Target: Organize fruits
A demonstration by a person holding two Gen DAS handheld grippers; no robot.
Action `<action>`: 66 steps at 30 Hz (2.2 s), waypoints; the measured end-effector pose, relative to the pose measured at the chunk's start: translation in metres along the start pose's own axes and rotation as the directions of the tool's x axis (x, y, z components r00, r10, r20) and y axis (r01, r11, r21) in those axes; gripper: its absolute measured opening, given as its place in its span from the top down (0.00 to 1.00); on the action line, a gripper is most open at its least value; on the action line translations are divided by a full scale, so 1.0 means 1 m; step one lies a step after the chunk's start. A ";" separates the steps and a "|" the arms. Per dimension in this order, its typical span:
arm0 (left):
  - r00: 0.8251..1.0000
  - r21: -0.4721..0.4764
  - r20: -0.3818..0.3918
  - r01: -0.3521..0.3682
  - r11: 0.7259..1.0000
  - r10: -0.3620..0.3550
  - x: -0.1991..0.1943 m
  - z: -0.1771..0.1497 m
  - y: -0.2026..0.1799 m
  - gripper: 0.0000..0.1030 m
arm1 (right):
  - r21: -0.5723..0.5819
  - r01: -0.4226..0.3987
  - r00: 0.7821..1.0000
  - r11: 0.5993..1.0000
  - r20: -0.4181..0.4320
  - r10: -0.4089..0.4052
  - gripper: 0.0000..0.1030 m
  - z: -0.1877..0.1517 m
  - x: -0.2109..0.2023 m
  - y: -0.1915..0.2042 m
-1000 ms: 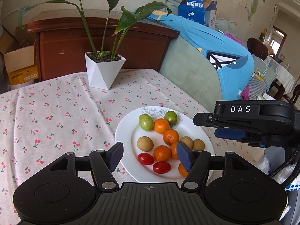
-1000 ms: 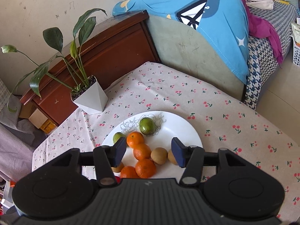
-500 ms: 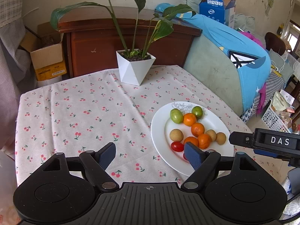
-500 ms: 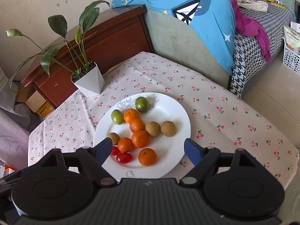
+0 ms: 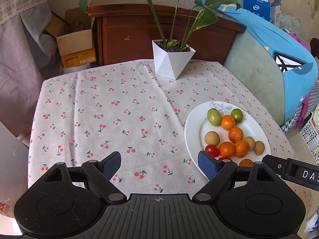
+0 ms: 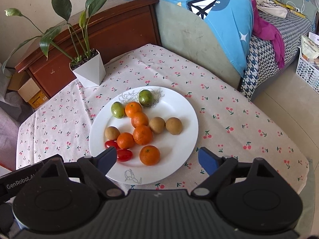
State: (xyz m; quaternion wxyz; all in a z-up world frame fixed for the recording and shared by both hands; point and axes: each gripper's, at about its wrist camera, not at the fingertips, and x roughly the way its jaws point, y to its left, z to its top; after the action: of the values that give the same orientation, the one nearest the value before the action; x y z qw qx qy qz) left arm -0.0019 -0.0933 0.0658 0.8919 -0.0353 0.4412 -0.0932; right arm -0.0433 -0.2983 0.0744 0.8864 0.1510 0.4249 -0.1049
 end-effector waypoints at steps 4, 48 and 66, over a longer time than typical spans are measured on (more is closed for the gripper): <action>1.000 0.008 0.008 -0.029 1.000 0.029 0.004 0.000 -0.005 0.16 | -0.025 0.006 1.000 1.000 -0.003 -0.006 0.12 -0.001 0.004 0.006; 0.994 0.100 -0.035 -0.099 0.990 0.103 0.022 0.001 -0.023 0.15 | -0.059 0.074 0.996 0.995 -0.049 -0.077 0.11 -0.009 0.025 0.012; 0.992 0.110 -0.038 -0.112 0.988 0.116 0.017 -0.002 -0.015 0.16 | -0.088 0.021 0.999 0.996 -0.038 -0.025 0.11 -0.015 0.025 0.017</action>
State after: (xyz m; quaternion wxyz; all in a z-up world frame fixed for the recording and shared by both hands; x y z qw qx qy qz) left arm 0.0047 -0.1114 0.0542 0.8864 0.0400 0.4564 -0.0664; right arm -0.0330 -0.2784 0.0491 0.8824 0.1091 0.4480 -0.0935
